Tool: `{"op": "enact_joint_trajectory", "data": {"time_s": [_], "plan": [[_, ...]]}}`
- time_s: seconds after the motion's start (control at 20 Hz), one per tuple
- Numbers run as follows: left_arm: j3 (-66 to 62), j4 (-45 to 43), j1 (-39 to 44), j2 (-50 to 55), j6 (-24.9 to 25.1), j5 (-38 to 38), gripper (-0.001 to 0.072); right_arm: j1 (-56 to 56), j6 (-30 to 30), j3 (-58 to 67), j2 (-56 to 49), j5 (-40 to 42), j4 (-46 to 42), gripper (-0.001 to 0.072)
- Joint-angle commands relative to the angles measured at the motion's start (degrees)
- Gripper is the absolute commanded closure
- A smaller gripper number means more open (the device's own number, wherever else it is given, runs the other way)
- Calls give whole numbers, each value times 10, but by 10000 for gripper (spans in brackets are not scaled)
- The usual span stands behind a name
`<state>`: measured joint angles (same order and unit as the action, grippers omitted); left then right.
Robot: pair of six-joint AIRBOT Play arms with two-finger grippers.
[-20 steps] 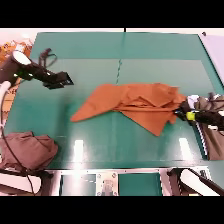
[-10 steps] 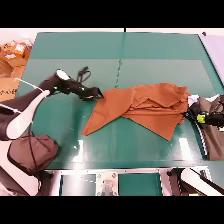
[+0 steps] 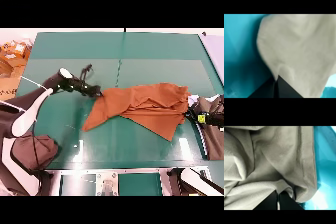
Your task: Fold the shirts.
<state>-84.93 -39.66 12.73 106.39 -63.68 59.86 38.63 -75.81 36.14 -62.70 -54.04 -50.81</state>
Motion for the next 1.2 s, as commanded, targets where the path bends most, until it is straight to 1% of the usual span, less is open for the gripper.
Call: {"op": "enact_joint_trajectory", "data": {"time_s": [0.0,0.1,0.2,0.3,0.4,0.45,0.6,0.65,0.7,0.75,0.8,0.85,0.9,1.0,1.15], "plan": [[-53,-107,-51,-18,-66,52,688,0,0,13,0,-2,-13,697],[-51,-177,-94,-50,-97,79,687,-5,0,28,0,-12,-9,697],[-51,-188,-134,-66,-98,133,687,-41,0,29,0,-11,2,697],[-50,-190,-163,-69,-98,166,687,-106,0,30,-10,2,2,697],[-38,-200,-184,-69,-107,171,687,-163,0,34,-33,34,2,698],[-24,-205,-193,-69,-110,168,687,-179,0,40,-48,37,4,697],[10,-225,-222,-69,-116,137,687,-183,-1,60,-69,27,4,696],[11,-223,-233,-69,-116,124,687,-173,-5,71,-68,11,4,670],[11,-213,-241,-69,-114,115,687,-157,-12,86,-68,-15,3,423],[11,-207,-246,-69,-112,110,687,-135,-12,98,-68,-46,1,230],[11,-206,-248,-69,-107,106,687,-113,-14,103,-68,-75,2,244],[11,-206,-248,-68,-96,104,686,-90,-18,100,-68,-103,-4,303],[11,-202,-248,-68,-91,103,686,-74,-17,94,-68,-125,-9,335],[11,-192,-248,-68,-82,94,686,-64,-15,60,-68,-142,-9,333],[11,-188,-248,-68,-82,91,686,-113,-15,-26,-68,-109,-6,331]]}}
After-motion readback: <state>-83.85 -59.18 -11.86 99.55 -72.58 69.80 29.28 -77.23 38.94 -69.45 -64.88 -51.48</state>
